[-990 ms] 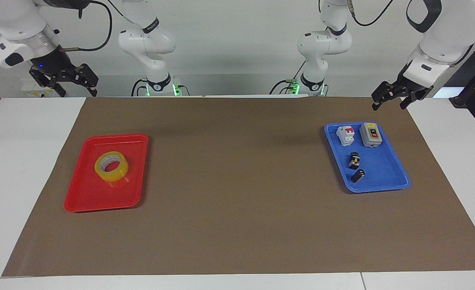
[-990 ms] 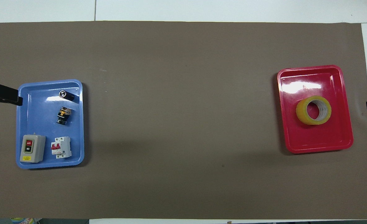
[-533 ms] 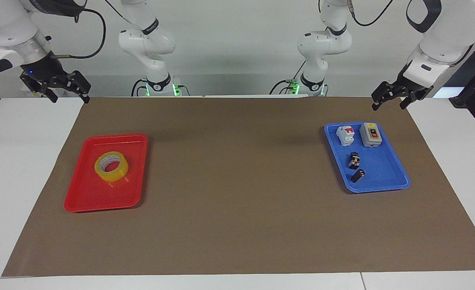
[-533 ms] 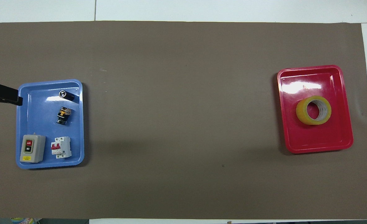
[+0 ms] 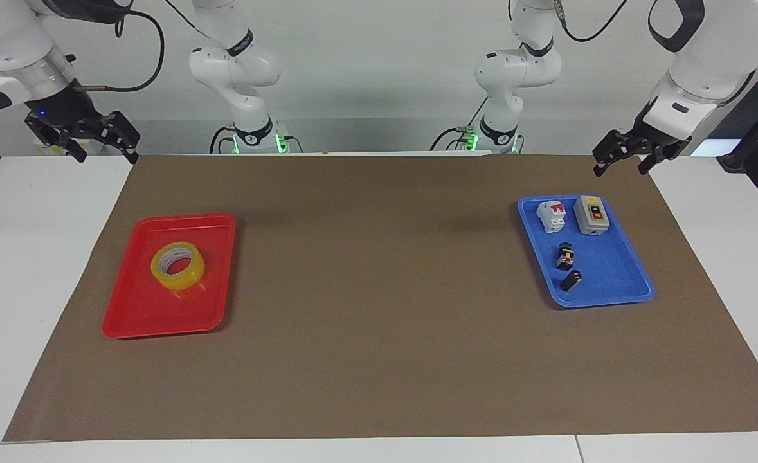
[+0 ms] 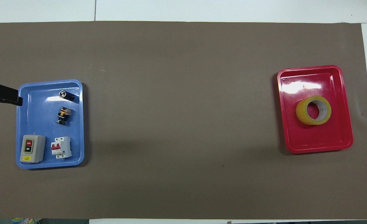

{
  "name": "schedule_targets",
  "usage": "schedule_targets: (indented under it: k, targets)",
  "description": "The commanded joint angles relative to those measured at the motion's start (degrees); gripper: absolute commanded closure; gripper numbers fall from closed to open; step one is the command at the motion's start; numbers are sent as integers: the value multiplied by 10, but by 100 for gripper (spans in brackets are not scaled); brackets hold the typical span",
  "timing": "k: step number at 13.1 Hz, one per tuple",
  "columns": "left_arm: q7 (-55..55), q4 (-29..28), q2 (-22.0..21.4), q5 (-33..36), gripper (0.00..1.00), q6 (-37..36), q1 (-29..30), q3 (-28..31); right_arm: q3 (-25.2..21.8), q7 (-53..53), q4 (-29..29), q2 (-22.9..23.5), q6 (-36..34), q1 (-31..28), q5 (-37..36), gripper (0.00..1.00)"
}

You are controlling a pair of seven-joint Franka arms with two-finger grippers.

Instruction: Place and move tape with both arms

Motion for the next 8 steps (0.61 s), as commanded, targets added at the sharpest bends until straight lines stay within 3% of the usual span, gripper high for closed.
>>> schedule_targets:
  k: [1,8]
  targets:
    - [6,1,-5,-10,0,-9,1,3,5,2,18,3,-6,-9,1,0]
    - [6,0,-5,-10,0,-9,1,3,3,2,10,-13,1,-7,-5,0]
